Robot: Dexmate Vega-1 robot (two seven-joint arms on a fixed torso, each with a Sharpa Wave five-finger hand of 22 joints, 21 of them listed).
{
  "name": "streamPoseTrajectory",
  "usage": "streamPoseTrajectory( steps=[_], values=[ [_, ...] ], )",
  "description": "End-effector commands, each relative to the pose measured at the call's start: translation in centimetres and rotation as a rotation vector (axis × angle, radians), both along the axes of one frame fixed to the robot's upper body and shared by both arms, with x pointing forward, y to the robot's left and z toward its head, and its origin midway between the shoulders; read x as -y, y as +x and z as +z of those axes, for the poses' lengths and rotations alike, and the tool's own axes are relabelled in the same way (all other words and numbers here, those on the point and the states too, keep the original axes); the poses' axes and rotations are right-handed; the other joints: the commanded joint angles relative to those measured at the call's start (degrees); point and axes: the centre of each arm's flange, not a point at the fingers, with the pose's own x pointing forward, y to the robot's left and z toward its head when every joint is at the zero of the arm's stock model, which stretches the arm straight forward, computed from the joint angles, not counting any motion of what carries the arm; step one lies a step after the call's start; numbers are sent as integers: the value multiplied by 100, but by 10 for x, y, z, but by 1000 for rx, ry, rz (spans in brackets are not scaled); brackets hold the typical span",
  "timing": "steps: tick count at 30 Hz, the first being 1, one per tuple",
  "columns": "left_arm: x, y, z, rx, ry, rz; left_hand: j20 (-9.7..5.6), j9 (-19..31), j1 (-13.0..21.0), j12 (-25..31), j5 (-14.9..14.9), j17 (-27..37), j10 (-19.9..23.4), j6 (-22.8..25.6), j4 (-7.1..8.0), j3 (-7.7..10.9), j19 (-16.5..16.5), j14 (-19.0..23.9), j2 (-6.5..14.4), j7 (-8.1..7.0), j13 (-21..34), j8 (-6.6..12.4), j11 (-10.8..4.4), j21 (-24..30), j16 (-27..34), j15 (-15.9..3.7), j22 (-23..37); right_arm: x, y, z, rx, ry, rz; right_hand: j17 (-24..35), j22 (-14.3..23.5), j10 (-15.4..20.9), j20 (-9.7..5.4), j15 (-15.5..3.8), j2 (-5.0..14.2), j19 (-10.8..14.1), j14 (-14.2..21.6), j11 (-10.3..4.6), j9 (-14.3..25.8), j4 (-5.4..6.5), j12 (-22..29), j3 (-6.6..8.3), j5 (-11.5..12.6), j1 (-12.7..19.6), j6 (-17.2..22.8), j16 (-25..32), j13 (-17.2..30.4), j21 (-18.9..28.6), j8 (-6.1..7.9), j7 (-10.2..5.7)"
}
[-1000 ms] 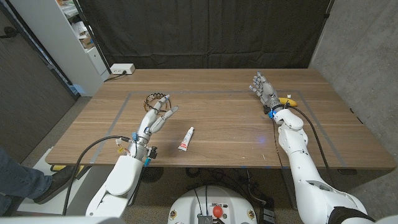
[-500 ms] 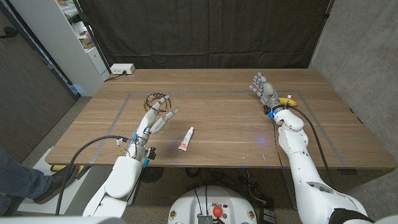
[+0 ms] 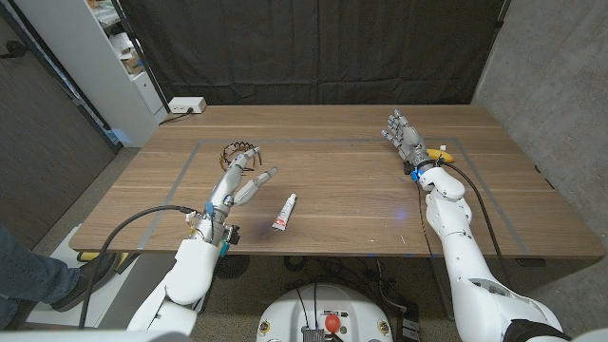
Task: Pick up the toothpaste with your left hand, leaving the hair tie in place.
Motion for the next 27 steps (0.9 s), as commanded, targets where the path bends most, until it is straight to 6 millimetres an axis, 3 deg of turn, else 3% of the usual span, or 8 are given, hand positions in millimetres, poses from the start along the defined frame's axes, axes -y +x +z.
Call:
streamPoseTrajectory(
  steps=[1,27],
  values=[
    [8,-5,4,-11,75,84,-3,16,92,31,-2,19,68,63,-28,0,22,-10,4,-9,20,9,-6,27,-9,-19,25,4,0,-2,2,6,1,13,25,49,2,18,74,35,49,22,24,-45,57,8,9,-6,56,42,30,-9,27,-6],
    [19,-6,8,-40,204,175,44,18,187,45,-9,17,190,213,-19,10,61,109,-22,-23,22,8,-69,24,2,-47,26,1,4,-1,1,17,-1,11,26,58,9,19,86,47,56,29,24,-55,58,1,8,-13,54,42,30,-24,26,-1]
  ],
)
